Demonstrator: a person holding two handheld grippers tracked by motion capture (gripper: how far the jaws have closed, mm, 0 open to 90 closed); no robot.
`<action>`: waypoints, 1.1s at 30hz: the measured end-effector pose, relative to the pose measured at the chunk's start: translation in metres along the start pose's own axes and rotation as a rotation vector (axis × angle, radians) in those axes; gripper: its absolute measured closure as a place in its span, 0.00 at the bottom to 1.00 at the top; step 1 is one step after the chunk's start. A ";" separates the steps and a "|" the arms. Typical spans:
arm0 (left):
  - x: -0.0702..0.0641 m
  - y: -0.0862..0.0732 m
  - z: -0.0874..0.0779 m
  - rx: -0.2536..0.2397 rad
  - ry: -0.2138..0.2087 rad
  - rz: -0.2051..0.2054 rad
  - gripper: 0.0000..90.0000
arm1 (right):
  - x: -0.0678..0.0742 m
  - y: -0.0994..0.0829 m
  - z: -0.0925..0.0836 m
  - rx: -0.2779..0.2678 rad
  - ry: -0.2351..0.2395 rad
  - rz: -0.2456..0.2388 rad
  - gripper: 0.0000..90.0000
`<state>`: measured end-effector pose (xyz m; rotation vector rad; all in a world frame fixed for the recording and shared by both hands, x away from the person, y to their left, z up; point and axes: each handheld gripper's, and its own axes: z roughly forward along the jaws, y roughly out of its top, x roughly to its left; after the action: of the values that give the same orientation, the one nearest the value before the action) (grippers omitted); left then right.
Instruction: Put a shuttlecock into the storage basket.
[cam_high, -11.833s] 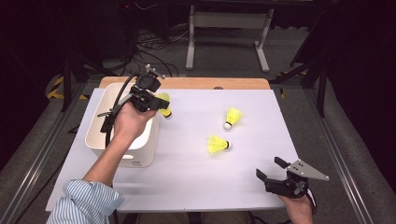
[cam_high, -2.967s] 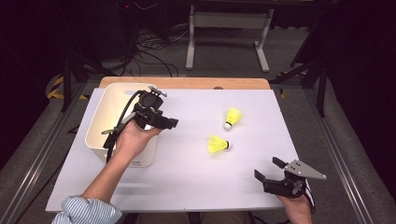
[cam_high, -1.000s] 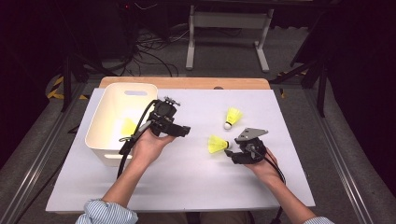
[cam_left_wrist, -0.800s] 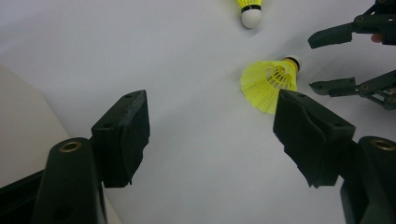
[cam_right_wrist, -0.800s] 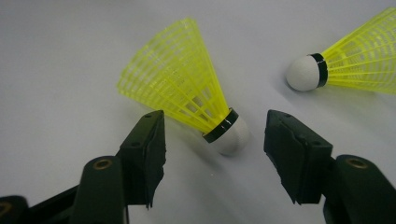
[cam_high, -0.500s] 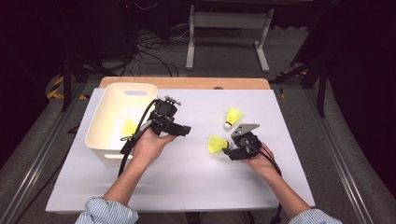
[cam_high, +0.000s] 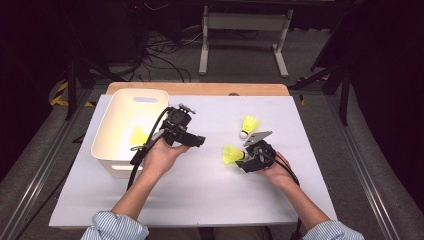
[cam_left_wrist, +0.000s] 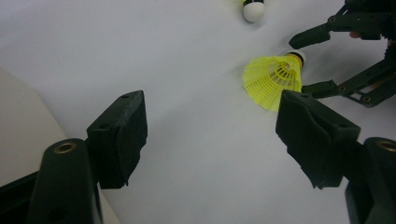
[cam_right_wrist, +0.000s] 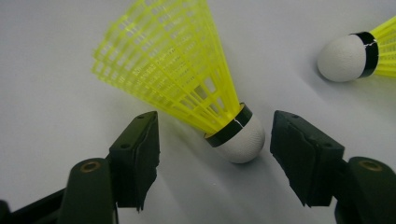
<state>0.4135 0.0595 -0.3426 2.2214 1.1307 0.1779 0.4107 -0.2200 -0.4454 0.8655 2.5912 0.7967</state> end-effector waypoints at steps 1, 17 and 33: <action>-0.001 0.000 0.001 0.000 -0.001 -0.001 0.28 | 0.000 0.000 0.001 0.005 0.001 0.004 0.38; -0.009 -0.001 0.010 0.017 -0.004 0.004 0.27 | -0.002 -0.001 0.002 0.009 0.017 0.012 0.50; -0.015 -0.003 0.021 0.047 -0.004 0.017 0.28 | 0.000 -0.002 0.001 0.010 0.023 -0.017 0.62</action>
<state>0.4104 0.0393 -0.3582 2.2721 1.1252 0.1557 0.4104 -0.2209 -0.4477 0.8408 2.6209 0.7948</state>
